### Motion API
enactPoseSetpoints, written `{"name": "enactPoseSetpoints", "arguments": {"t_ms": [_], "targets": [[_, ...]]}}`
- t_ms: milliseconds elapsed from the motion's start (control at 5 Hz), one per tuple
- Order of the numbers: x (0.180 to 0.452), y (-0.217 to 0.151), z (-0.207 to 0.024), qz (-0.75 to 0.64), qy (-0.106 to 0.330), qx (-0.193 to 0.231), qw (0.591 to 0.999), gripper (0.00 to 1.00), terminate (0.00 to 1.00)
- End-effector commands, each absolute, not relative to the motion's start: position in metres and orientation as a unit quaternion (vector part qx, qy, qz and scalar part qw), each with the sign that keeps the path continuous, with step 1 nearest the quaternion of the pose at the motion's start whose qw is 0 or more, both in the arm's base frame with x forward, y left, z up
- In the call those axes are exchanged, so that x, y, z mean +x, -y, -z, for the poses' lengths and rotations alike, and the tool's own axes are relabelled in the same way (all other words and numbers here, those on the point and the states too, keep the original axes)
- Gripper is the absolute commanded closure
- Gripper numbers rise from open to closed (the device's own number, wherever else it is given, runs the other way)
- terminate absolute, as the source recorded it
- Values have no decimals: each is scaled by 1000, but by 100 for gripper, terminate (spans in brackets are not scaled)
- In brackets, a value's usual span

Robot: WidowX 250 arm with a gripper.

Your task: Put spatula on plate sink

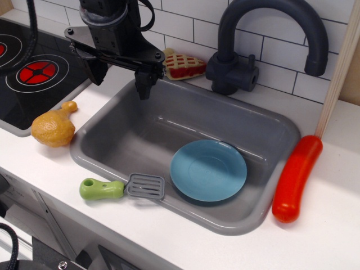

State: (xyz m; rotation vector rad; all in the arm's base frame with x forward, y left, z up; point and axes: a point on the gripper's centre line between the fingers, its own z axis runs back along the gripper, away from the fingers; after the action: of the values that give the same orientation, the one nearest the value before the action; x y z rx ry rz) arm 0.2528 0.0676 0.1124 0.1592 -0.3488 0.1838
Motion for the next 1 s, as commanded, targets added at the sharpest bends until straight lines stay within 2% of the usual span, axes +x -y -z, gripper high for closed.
{"name": "enactPoseSetpoints", "arguments": {"t_ms": [0, 400, 600, 800], "targets": [[253, -68, -112, -91, 173, 79, 977, 0, 0], [207, -46, -104, 51, 137, 36, 989, 0, 0], [189, -43, -111, 173, 94, 10, 980, 0, 0], [185, -42, -105, 254, 55, 1, 966, 0, 0]]}}
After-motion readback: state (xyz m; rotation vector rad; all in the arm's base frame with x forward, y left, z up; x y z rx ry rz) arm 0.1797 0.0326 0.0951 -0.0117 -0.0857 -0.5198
